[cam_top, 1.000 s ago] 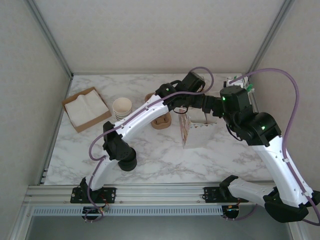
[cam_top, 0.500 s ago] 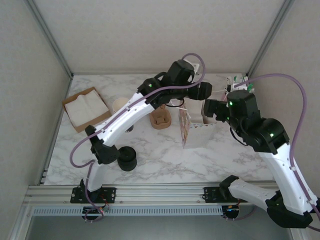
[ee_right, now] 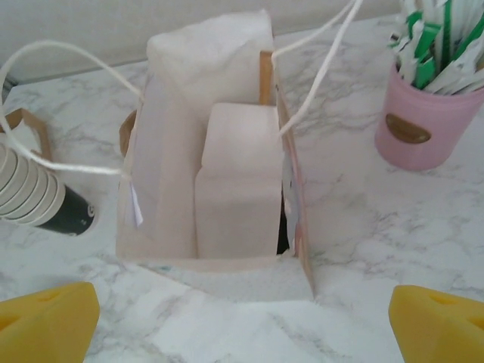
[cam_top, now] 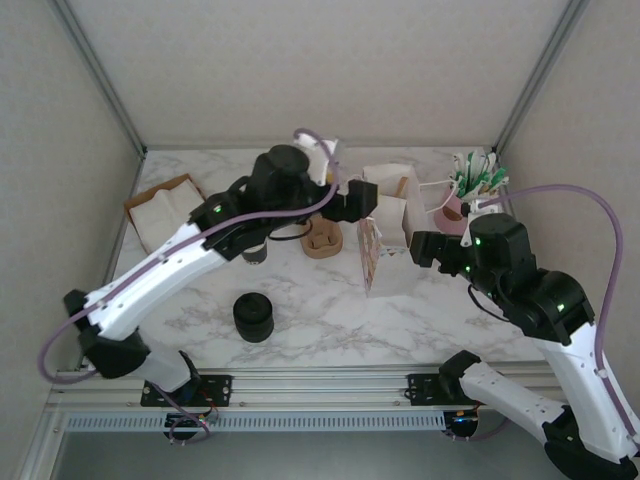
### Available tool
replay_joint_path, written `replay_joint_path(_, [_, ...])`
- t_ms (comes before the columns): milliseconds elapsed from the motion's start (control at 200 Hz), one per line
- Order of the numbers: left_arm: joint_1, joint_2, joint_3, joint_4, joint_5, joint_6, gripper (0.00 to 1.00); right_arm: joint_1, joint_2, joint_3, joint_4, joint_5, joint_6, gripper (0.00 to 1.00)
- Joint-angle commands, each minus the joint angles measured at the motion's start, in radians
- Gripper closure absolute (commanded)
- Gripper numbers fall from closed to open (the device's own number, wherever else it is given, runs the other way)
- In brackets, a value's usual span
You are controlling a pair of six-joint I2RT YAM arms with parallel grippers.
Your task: Pack the takeout coffee
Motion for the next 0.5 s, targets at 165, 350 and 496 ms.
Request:
replay_joint_path(165, [-0.005, -0.250, -0.355, 0.219, 0.056, -0.052, 0.00, -0.003, -0.059, -0.115, -0.032, -0.183, 0.113, 0.05])
replay_joint_path(350, [-0.005, -0.323, -0.505, 0.260, 0.075, -0.096, 0.00, -0.003, -0.132, -0.260, 0.016, -0.243, 0.177, 0.09])
replay_joint_path(496, [-0.005, -0.328, -0.567, 0.271, 0.055, -0.126, 0.00, -0.003, -0.117, -0.271, 0.006, -0.255, 0.168, 0.11])
